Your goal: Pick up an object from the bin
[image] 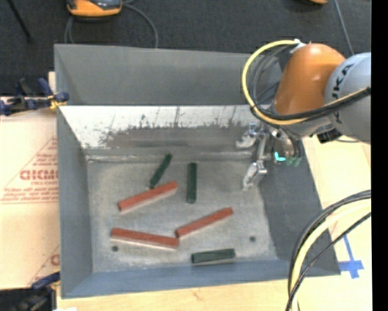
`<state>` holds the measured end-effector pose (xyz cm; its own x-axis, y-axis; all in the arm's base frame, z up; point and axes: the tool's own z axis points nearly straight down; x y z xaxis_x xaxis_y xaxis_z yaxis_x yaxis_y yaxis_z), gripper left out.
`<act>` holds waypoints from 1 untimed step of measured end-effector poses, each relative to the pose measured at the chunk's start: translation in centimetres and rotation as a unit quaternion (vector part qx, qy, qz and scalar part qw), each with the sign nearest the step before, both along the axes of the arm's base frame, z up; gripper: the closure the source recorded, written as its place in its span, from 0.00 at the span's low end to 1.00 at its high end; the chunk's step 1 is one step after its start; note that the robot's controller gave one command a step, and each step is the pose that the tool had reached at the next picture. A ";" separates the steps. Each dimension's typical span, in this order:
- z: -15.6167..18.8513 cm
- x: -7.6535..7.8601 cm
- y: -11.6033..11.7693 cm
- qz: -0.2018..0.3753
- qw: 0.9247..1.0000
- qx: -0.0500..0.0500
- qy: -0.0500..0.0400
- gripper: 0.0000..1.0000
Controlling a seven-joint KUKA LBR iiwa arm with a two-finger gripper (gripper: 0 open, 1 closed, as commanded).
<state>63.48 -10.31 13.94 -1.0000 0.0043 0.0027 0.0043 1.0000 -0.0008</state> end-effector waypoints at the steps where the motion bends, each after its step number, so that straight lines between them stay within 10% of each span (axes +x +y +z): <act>1: 0.5 0.2 0.0 0.001 1.000 -0.001 -0.004 0.00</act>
Offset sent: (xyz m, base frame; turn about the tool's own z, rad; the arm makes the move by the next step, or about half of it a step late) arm -0.0980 0.0580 -0.0419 -0.2423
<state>63.68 -10.29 14.40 -1.0000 0.0027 -0.0050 0.0027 1.0000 -0.0018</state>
